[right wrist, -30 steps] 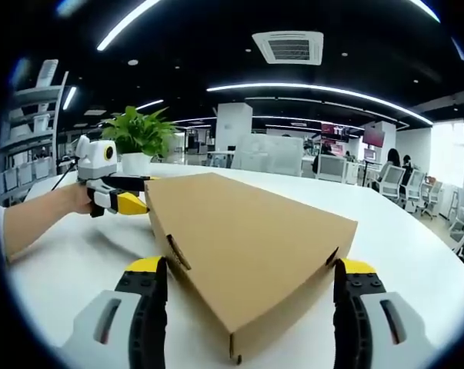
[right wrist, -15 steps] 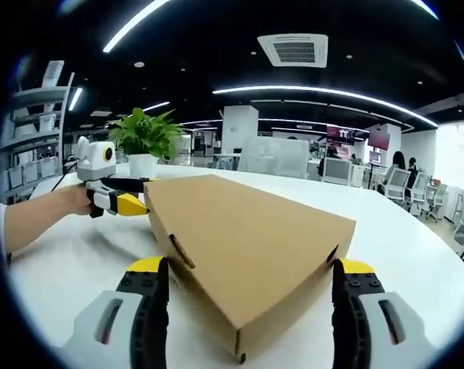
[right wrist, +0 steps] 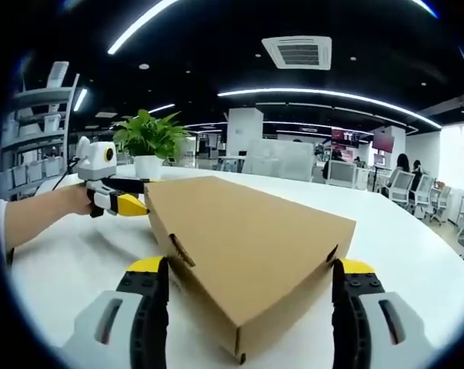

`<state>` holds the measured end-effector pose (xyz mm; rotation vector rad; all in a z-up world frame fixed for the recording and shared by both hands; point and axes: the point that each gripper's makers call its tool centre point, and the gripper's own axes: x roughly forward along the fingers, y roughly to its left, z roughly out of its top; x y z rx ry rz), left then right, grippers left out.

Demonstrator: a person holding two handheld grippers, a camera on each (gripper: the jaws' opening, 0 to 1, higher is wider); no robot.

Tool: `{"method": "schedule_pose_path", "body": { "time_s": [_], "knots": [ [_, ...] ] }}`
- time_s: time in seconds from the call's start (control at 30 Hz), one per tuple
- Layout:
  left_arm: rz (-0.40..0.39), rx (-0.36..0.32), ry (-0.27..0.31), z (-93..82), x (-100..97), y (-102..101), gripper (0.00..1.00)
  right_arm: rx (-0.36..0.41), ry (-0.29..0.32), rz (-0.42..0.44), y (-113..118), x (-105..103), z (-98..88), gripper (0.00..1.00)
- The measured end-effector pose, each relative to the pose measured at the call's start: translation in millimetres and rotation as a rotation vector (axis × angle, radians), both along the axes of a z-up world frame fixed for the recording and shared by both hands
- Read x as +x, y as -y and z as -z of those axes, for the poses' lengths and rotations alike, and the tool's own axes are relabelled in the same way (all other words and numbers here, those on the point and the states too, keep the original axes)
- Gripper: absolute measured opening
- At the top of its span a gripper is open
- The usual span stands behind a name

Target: Operate the shoe box by opening the lid, removing the specified soft item, and placing it in the target area until the item is outside and the box remains undamaged.

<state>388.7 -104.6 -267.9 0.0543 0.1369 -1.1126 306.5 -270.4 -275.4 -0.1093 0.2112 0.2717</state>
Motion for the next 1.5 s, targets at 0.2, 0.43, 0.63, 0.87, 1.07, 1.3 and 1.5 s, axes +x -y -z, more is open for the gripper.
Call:
{"method": "schedule_pose_path", "body": {
  "time_s": [0.2, 0.43, 0.63, 0.87, 1.07, 1.3, 1.5],
  "knots": [
    [-0.004, 0.007, -0.001, 0.4, 0.5, -2, 0.76, -0.002, -0.002, -0.006, -1, -1, 0.1, 0.89],
    [-0.011, 0.005, 0.001, 0.2, -7.6, -4, 0.76, -0.001, -0.002, -0.014, -3, -6, -0.2, 0.89],
    [-0.015, 0.001, 0.002, -0.1, -11.1, -5, 0.76, -0.002, -0.006, -0.018, -5, -6, -0.4, 0.89],
    [-0.022, 0.002, 0.003, -0.5, -14.6, -7, 0.76, -0.001, -0.003, -0.027, -6, -7, -0.7, 0.89],
    [-0.032, 0.0, 0.004, -0.4, -21.6, -9, 0.76, -0.001, -0.002, -0.038, -8, -12, -1.0, 0.89],
    [-0.038, -0.001, 0.006, -0.5, -25.5, -12, 0.76, 0.0, 0.001, -0.046, -10, -15, -1.0, 0.89],
    [-0.046, 0.003, 0.004, -0.2, -27.9, -15, 0.76, -0.001, -0.004, -0.056, -12, -18, -1.0, 0.89]
  ]
}}
